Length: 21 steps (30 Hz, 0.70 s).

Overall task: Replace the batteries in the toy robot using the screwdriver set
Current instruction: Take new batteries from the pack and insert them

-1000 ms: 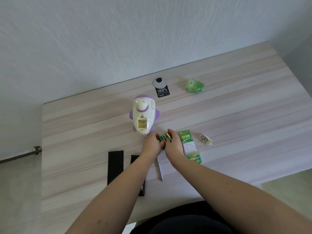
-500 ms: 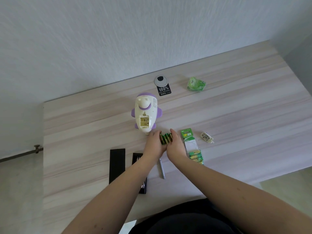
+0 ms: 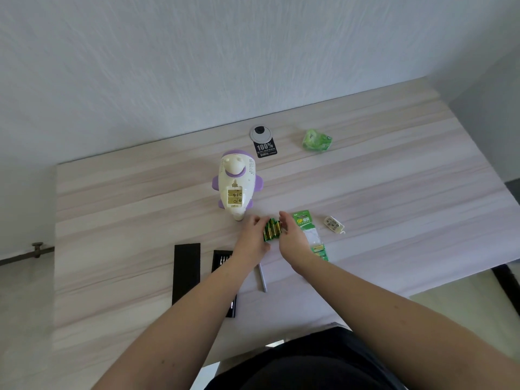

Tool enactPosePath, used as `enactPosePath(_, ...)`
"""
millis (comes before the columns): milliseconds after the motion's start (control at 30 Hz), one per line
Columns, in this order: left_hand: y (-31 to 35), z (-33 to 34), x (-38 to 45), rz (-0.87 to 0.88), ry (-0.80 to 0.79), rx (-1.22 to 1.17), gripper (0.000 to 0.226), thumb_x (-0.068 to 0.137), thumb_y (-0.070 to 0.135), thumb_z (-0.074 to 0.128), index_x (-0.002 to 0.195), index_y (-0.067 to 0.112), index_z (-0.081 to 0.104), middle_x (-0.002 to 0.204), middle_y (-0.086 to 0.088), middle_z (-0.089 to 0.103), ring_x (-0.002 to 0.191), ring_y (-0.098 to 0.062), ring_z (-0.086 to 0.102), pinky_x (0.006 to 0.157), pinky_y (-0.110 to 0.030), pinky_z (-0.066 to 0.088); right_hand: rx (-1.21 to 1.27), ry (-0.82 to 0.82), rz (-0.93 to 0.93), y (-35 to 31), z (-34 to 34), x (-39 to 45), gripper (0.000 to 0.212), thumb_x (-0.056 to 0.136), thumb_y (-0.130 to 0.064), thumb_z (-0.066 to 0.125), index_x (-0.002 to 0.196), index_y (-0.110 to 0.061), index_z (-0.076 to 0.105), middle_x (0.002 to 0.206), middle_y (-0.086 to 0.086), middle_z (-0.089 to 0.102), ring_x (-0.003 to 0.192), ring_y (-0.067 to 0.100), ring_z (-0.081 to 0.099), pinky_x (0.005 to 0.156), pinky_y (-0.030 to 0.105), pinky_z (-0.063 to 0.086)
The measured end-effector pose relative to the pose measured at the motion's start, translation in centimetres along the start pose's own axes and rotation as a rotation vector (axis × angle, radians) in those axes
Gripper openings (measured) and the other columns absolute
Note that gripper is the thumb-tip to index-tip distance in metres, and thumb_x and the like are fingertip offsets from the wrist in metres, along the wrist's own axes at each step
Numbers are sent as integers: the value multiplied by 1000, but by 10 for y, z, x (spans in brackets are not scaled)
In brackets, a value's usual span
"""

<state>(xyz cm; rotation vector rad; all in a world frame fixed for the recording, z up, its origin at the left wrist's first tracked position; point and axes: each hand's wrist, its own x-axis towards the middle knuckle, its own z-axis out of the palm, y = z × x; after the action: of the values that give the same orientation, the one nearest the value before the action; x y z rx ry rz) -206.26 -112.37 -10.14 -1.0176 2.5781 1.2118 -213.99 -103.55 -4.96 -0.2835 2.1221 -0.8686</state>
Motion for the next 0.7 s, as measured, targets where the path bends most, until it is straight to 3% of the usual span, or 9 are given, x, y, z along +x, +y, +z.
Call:
enactPosePath(200, 1, -6, -6, 39, -21, -43, 70, 74, 3, 72, 139, 13, 46, 127, -9, 41, 115, -23, 50, 102, -36, 43, 89, 41, -29, 4, -4, -4, 51, 95, -1, 32, 135, -28, 49, 136, -4, 54, 126, 12, 49, 101, 29, 42)
enactPosePath(333, -2, -15, -18, 90, -6, -95, 70, 76, 3, 72, 140, 9, 44, 128, -12, 43, 115, -26, 53, 103, -36, 42, 196, 86, -94, 7, -19, -19, 45, 93, 0, 38, 118, -29, 60, 116, -9, 64, 110, 8, 58, 93, 22, 43)
enactPosePath(433, -2, -19, -33, 142, 26, -109, 57, 82, 6, 68, 135, 11, 49, 122, -9, 49, 108, -21, 54, 99, -29, 42, 308, 170, -120, 16, -37, -30, 39, 95, -3, 39, 101, -30, 66, 99, -11, 67, 93, 8, 62, 86, 25, 49)
enactPosePath(567, -6, -20, -51, 158, 37, -117, 27, 88, 15, 62, 114, 12, 55, 107, 0, 51, 90, -12, 48, 82, -26, 42, 400, 273, -54, 38, -60, -37, 39, 94, 3, 39, 90, -23, 68, 95, -5, 69, 91, 15, 65, 80, 31, 52)
enactPosePath(633, -9, -17, -53, 157, 31, -100, 13, 89, 16, 62, 100, 11, 57, 99, 1, 49, 85, -13, 49, 79, -28, 43, 391, 280, -18, 50, -67, -41, 37, 94, 2, 42, 88, -24, 68, 92, -1, 69, 88, 17, 64, 80, 34, 52)
enactPosePath(700, -7, -17, -55, 163, 6, -81, 11, 90, 17, 62, 99, 10, 59, 97, 2, 48, 84, -14, 50, 78, -28, 42, 366, 280, 10, 60, -70, -48, 31, 95, -1, 46, 90, -23, 68, 89, -1, 68, 86, 18, 62, 82, 37, 52)
